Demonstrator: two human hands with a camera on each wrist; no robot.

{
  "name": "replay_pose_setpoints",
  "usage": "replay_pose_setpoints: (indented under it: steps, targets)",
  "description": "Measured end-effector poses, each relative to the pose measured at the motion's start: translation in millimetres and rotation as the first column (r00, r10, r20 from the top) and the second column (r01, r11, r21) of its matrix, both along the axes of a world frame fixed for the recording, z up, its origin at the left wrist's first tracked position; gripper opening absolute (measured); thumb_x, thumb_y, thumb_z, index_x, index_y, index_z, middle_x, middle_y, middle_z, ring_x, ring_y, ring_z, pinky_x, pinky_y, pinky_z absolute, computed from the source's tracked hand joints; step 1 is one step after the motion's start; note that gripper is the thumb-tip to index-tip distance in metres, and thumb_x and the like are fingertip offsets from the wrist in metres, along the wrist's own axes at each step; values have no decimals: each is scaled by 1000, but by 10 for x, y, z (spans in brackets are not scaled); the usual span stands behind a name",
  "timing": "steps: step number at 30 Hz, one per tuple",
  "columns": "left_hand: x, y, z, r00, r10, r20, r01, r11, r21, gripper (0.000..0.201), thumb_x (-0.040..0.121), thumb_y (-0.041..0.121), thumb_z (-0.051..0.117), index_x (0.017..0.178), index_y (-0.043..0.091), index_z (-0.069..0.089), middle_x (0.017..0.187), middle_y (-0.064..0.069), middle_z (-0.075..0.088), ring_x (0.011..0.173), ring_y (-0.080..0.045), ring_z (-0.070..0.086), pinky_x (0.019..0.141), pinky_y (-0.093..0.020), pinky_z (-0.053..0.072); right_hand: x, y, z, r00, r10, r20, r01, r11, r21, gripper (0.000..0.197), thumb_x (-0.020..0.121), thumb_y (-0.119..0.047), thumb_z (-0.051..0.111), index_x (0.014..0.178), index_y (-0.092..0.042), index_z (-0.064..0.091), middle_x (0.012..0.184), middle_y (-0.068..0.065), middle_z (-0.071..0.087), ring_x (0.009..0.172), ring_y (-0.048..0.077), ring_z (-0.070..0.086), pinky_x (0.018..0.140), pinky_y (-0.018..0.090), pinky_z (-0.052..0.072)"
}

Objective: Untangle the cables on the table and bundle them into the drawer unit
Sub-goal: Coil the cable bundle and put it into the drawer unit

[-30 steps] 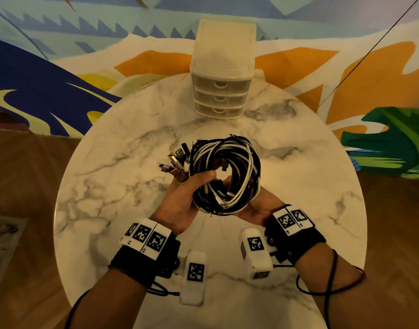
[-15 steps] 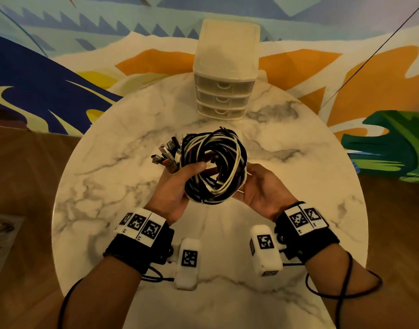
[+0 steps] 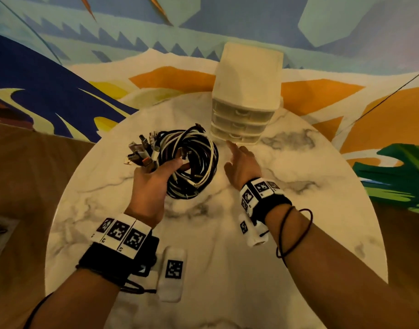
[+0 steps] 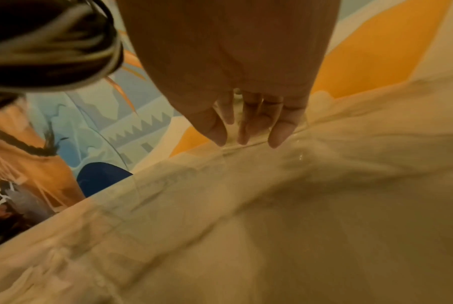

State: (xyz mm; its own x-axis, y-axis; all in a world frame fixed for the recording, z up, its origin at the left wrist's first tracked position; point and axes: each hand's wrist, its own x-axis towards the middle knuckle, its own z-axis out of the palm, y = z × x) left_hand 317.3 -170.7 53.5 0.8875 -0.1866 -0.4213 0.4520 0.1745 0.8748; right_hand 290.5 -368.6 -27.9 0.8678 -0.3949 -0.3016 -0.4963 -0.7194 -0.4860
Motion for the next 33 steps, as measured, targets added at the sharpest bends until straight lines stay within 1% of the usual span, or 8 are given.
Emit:
replay_pose_setpoints:
  steps: [4, 8, 11, 16, 23, 25, 28, 33]
  targets:
    - [229, -32, 55, 998, -14, 57, 12, 999, 43, 28, 82, 0, 64, 110, 3, 64, 99, -13, 72, 94, -29, 69, 89, -48, 52, 324, -75, -154, 990, -74, -120, 74, 997, -4, 74, 88, -20, 49, 151, -23, 11, 146, 12, 37, 128, 35, 38, 100, 40, 38]
    - [328, -95, 41, 997, -45, 63, 41, 997, 60, 16, 83, -1, 63, 90, 10, 73, 92, -13, 74, 91, -29, 70, 87, -46, 53, 222, -60, -257, 988, -131, -81, 132, 991, 2, 80, 85, -21, 50, 151, -30, 5, 127, 16, 54, 112, 37, 51, 85, 41, 45]
    - [285, -157, -21, 995, -76, 68, 72, 995, 69, 19, 83, -2, 61, 87, 13, 72, 89, -8, 74, 89, -25, 71, 81, -38, 56, 170, -50, -168, 987, -158, -37, 159, 987, 4, 69, 83, -23, 52, 145, -28, 20, 109, 18, 62, 99, 37, 58, 74, 37, 44]
    - [153, -185, -113, 995, -89, 40, 87, 995, 53, 20, 83, -4, 60, 90, 12, 70, 87, -6, 75, 84, -21, 72, 67, -26, 56, -281, 200, 38, 993, -59, 97, 64, 997, -42, 31, 88, -32, 52, 117, -20, 55, 101, 7, 68, 95, 30, 61, 72, 32, 44]
    - [112, -262, -164, 994, -105, 5, 104, 991, 78, 24, 82, -1, 63, 104, 5, 68, 98, -12, 73, 92, -26, 70, 80, -35, 55, -621, 267, 123, 967, -46, 252, 55, 998, -26, 28, 86, -37, 61, 112, -26, 62, 70, -7, 60, 65, 15, 57, 62, 26, 45]
    - [118, -295, -143, 993, -116, -1, 116, 990, 78, 23, 83, -2, 62, 103, 5, 68, 97, -12, 73, 91, -27, 70, 78, -35, 56, -637, 143, 98, 988, -38, 151, 47, 998, -52, 37, 87, -38, 58, 122, -31, 55, 75, -7, 64, 73, 17, 61, 68, 30, 50]
    - [154, -362, -107, 991, -133, -22, 134, 988, 74, 23, 83, -1, 61, 105, 4, 67, 99, -14, 72, 90, -28, 70, 76, -35, 56, -737, 41, 52, 999, -5, -34, 2, 996, -93, 29, 91, -38, 51, 117, -32, 62, 92, 2, 71, 89, 26, 65, 77, 35, 52]
    - [237, -584, -133, 962, -264, -76, 271, 957, 100, 27, 82, 3, 66, 109, 4, 67, 101, -13, 72, 91, -27, 70, 82, -39, 55, -1035, 118, -23, 998, 13, 63, -9, 998, -65, 23, 93, -33, 53, 110, -30, 69, 103, -4, 71, 91, 21, 65, 79, 31, 48]
